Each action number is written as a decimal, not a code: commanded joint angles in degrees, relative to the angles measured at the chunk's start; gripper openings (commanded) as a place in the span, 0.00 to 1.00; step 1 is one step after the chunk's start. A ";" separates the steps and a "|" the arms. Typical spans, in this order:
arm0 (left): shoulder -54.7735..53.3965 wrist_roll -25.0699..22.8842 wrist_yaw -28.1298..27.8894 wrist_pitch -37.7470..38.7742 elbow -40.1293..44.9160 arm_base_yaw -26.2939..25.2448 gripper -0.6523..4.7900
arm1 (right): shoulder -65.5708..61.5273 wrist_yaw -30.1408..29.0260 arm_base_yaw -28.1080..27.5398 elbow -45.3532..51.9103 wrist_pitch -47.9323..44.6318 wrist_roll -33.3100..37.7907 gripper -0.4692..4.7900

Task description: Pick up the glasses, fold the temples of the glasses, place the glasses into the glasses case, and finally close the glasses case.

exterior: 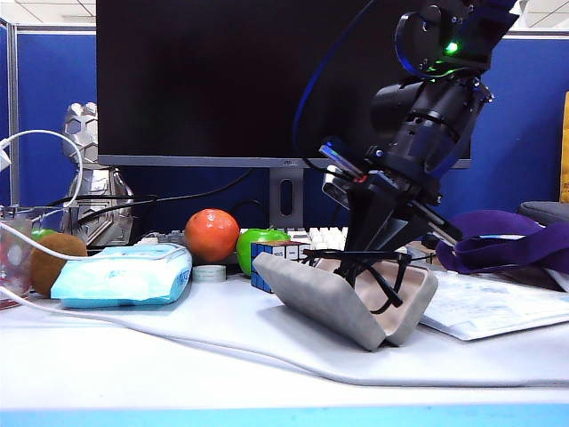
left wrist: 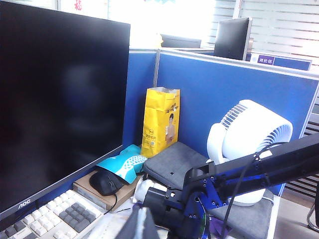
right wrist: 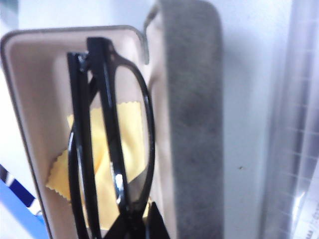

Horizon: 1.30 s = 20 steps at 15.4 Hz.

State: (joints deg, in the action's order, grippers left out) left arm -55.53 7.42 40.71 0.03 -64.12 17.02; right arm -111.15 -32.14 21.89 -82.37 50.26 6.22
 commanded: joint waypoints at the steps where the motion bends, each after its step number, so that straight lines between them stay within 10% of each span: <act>1: 0.17 -0.13 0.02 0.02 -0.09 0.04 0.11 | 0.24 -0.35 -0.04 0.00 -0.37 2.99 0.09; 5: 0.17 -0.13 0.02 0.72 -0.09 0.04 0.11 | 0.02 -0.35 -0.02 0.00 -0.13 3.26 0.15; 7: 0.17 -0.15 0.02 0.72 -0.09 0.04 0.11 | 0.04 -0.39 -0.02 -0.02 0.20 3.21 0.44; 20: -1.09 -0.13 0.00 6.82 -0.04 0.04 0.11 | 7.74 15.76 0.00 -0.09 -0.20 0.79 0.40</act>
State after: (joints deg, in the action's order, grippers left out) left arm -55.81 7.42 40.71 3.90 -64.12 17.02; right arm -103.74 -16.45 21.82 -82.41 50.04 7.81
